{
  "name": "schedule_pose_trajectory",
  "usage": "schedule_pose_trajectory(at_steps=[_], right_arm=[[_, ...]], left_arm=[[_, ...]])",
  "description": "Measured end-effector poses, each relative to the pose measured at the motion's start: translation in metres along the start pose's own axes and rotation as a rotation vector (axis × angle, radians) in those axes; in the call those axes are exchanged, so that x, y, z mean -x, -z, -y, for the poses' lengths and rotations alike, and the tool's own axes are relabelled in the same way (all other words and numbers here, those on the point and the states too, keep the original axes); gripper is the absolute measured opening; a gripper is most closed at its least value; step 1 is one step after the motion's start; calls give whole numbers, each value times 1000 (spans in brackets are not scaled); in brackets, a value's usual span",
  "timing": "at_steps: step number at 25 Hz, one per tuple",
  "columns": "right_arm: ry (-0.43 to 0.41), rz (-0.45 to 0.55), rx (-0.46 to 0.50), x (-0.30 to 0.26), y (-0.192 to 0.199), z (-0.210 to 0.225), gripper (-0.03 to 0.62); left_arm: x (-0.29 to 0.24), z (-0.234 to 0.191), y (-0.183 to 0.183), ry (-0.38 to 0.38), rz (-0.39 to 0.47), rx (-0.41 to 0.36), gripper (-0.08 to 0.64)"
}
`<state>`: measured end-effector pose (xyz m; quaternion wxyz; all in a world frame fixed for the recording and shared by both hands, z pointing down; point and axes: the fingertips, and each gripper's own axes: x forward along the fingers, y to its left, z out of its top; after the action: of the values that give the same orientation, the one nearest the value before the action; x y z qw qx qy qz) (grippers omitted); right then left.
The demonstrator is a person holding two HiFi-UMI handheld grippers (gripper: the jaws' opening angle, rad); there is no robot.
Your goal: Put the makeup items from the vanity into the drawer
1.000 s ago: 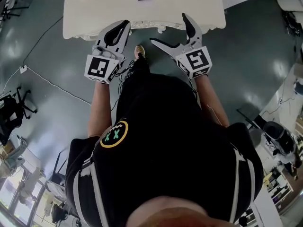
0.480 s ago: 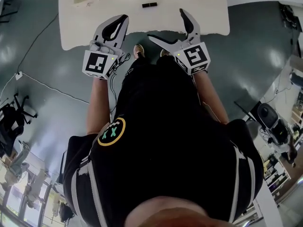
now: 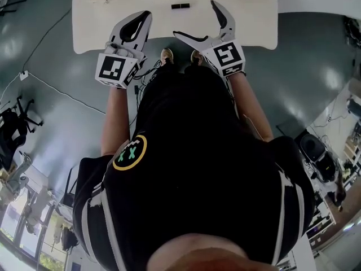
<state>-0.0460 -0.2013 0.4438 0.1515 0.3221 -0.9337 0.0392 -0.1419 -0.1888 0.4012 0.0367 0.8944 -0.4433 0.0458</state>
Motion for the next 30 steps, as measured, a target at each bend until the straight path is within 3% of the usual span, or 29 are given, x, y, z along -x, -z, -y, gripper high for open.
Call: schedule_pose_trajectory(at_steps=[11,23,30], right_arm=[[-45,-87,9,-60,68,31,598],[-77,-331,9,-124,178,50,589],[-76,-386,29,-128,189,50,558]], left_arm=[[-12,-1,-8,-18,-9,-27,28],[-9,-9,-3,-49,-38,-30,28],[-6,-11,-2,-62,-38,-24,28]])
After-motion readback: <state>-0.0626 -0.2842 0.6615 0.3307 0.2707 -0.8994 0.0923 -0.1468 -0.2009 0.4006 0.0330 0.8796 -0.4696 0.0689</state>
